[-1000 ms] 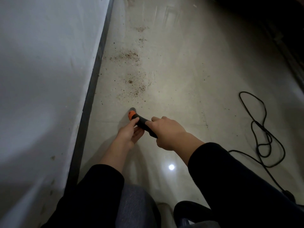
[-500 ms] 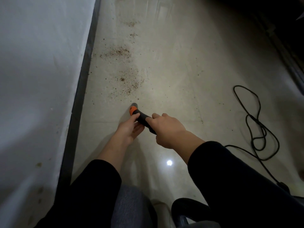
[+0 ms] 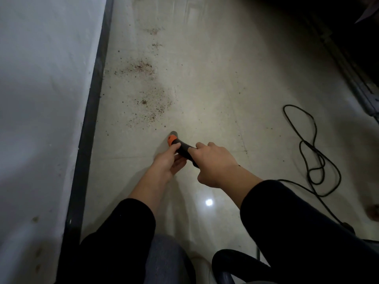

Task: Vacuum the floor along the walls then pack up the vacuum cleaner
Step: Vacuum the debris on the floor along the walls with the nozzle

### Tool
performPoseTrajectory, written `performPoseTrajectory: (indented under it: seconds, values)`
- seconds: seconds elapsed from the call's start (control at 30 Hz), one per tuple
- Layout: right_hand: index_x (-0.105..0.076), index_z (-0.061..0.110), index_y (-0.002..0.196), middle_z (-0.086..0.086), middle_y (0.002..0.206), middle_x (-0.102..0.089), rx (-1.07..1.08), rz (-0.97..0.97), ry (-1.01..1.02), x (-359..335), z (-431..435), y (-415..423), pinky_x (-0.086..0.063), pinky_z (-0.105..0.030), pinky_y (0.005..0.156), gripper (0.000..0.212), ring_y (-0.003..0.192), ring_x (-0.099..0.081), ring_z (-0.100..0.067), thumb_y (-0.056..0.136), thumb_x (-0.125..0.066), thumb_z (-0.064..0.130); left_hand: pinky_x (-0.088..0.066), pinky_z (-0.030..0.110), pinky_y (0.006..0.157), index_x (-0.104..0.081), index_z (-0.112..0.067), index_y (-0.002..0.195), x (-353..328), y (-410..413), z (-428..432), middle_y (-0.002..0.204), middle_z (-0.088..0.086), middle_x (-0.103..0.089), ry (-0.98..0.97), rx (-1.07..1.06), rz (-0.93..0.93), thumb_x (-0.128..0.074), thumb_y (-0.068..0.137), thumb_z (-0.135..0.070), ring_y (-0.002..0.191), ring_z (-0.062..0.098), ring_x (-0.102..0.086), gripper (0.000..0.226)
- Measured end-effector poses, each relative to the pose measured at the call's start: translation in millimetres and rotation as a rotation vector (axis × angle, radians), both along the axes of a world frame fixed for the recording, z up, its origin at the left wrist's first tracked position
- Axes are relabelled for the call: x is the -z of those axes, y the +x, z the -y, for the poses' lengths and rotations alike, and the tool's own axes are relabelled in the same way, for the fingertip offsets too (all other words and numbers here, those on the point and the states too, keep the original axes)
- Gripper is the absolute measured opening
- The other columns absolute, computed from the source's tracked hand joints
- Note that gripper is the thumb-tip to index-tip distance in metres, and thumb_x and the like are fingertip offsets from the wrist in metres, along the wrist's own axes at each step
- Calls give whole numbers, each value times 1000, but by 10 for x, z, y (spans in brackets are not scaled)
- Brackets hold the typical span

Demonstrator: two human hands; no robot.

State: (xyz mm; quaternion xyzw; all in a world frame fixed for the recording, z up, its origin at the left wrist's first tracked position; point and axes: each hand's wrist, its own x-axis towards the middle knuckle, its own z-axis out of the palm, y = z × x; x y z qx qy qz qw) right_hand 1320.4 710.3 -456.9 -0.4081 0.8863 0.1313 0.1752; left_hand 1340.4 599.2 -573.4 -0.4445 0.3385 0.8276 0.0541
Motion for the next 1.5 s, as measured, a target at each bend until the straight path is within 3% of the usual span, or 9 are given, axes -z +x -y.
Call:
performPoseTrajectory:
  seconds: [0.17, 0.3, 0.47, 0.77, 0.97, 1.1, 1.3, 1.5]
  values:
    - [-49, 13, 116, -7, 112, -51, 25, -14, 9, -42, -40, -22, -33, -31, 67, 30, 99, -49, -26, 87, -54, 13, -54, 32, 82, -58, 0, 123, -2, -70, -94, 114, 22, -65, 16, 8, -3, -58, 97, -21, 91, 23, -65, 34]
    - [-50, 14, 115, -7, 112, -51, 55, -22, 18, -64, -75, -58, -33, -31, 70, 29, 102, -49, -27, 86, -55, 15, -53, 33, 87, -59, 1, 120, -35, -138, -160, 104, 19, -66, 41, 12, -4, -58, 97, -20, 93, 24, -65, 31]
    - [-49, 13, 117, -7, 113, -51, 77, -21, 8, -42, -107, -124, -34, -31, 70, 32, 103, -49, -27, 85, -56, 15, -54, 33, 88, -58, 3, 124, -42, -231, -206, 115, 23, -65, 42, 12, 10, -58, 97, -21, 99, 26, -64, 36]
    - [-47, 12, 123, -8, 117, -50, 77, -30, -36, 54, -99, -246, -34, -31, 72, 38, 106, -49, -28, 87, -55, 14, -54, 32, 80, -57, 4, 121, -15, -383, -193, 99, 19, -67, 2, -40, 10, -57, 97, -19, 80, 21, -67, 34]
    - [-48, 12, 122, -7, 118, -50, 97, -17, -71, 78, -95, -329, -34, -31, 74, 37, 107, -49, -28, 86, -55, 13, -56, 34, 83, -55, 6, 124, 8, -465, -170, 110, 24, -66, -23, -64, 7, -59, 96, -18, 92, 27, -68, 37]
    - [-49, 13, 119, -7, 116, -51, 104, 5, -98, 107, -47, -399, -34, -32, 74, 34, 106, -49, -28, 86, -54, 12, -57, 34, 81, -56, 6, 123, 21, -505, -114, 103, 21, -68, -47, -93, 14, -61, 95, -20, 90, 26, -69, 38]
    - [-50, 14, 116, -5, 111, -52, 33, 56, -136, 94, 54, -497, -34, -32, 69, 31, 97, -48, -26, 85, -56, 13, -56, 34, 82, -57, 3, 120, 23, -445, 72, 105, 22, -67, -62, -135, 40, -60, 95, -18, 98, 28, -67, 32]
    - [-49, 17, 124, -2, 109, -52, -27, 110, -136, 121, 44, -540, -33, -32, 64, 40, 83, -38, -21, 85, -57, 13, -53, 27, 67, -57, 1, 116, -32, -340, 136, 96, 17, -66, -49, -146, 58, -58, 96, -16, 86, 22, -66, 26]
